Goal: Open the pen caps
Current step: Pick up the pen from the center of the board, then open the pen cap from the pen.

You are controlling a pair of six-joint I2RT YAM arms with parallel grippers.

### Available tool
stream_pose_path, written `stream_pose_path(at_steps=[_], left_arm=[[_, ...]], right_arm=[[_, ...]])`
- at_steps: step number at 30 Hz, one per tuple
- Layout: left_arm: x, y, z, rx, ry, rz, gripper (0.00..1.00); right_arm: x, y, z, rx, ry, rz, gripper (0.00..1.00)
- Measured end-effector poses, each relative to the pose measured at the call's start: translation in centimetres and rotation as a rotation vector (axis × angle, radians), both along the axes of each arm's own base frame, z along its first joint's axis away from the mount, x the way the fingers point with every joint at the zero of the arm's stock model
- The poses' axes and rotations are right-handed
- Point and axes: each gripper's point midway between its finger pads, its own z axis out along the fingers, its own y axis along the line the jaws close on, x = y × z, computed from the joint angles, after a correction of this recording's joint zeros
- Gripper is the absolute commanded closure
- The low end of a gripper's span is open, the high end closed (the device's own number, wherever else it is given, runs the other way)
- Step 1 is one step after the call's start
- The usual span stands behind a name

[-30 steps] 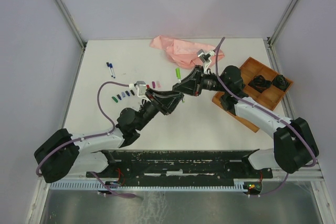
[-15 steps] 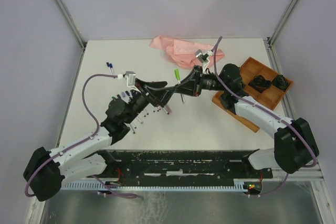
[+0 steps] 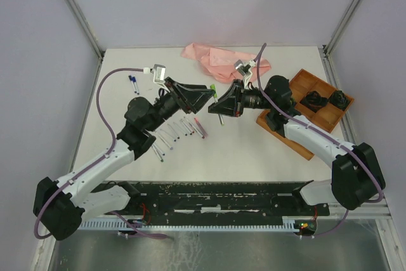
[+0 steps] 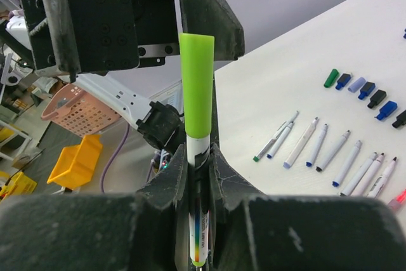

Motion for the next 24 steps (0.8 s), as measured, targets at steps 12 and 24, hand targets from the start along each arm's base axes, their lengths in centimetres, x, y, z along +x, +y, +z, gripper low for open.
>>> stream_pose_path(at_steps=[12,24], left_arm=[[1.5,-3.2,-2.0,0.015,0.067,-0.158,0.69],[0.7,-3.6,-0.8,0.002,0.023,-0.246,0.97]], right_arm=[[-0.5,0.0,0.5,0.007,0.026,0.025,1.0],[-0.6,0.0,1.2,0.015,0.033,0.037,1.0]])
